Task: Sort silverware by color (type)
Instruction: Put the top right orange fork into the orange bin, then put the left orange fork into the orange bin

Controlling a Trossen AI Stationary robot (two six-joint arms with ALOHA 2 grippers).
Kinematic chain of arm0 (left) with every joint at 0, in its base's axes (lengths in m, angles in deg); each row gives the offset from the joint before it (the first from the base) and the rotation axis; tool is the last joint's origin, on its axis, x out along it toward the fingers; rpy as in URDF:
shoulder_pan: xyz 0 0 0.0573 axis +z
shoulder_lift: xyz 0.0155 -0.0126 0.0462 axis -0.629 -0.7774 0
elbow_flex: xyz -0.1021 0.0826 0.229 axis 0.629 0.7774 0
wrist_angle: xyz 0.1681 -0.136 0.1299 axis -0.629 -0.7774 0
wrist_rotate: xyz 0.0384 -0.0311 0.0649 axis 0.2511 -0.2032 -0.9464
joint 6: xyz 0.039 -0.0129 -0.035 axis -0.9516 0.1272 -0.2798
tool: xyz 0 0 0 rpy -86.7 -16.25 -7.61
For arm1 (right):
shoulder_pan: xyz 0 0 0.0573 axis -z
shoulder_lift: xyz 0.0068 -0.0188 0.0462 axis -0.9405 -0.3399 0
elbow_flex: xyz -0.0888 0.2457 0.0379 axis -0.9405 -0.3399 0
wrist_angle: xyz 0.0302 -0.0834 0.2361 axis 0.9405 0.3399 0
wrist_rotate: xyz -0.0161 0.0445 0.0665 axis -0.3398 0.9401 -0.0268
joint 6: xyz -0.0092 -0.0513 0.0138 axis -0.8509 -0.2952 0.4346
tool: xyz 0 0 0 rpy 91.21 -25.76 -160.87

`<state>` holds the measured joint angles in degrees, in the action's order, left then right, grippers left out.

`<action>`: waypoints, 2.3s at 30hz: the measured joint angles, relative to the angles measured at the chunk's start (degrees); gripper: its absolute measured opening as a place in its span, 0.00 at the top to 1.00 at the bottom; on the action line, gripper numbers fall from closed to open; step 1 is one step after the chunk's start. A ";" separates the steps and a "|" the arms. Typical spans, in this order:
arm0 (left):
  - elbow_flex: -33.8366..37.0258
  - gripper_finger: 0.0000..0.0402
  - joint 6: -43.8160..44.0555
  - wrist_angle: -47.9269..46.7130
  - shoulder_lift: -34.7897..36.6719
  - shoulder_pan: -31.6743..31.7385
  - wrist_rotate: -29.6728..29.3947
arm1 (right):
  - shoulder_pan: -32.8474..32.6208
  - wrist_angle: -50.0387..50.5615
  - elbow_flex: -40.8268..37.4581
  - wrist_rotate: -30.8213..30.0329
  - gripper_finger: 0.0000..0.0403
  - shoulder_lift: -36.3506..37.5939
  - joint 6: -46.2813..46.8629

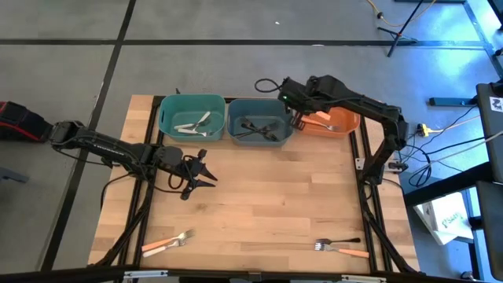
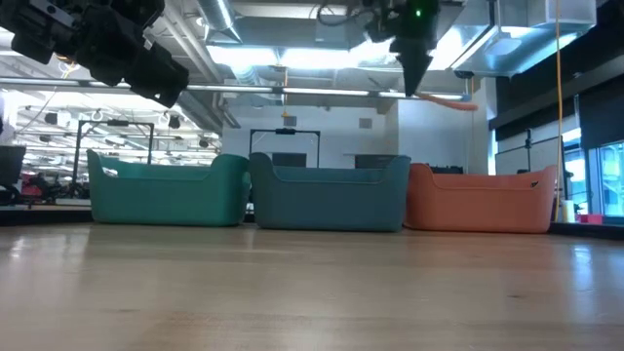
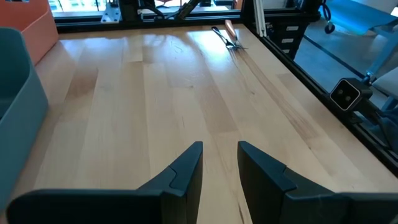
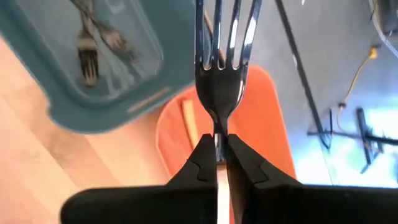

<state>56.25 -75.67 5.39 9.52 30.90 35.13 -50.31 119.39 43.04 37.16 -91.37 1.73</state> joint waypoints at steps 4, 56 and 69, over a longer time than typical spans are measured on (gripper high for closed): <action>0.00 0.76 0.00 -0.61 0.00 0.02 0.00 | 2.41 -0.30 -5.64 -1.76 1.00 -0.13 -0.02; 0.02 0.76 -0.37 -0.41 0.01 0.01 -0.20 | 20.47 -33.87 -41.93 9.09 1.00 9.46 -5.97; 0.02 0.76 -0.39 0.40 0.02 0.02 -0.20 | 22.57 -42.49 -50.17 13.15 0.92 9.79 1.73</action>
<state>56.27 -76.06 5.79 9.55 30.92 34.93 -27.74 76.90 -7.13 50.31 -81.58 3.46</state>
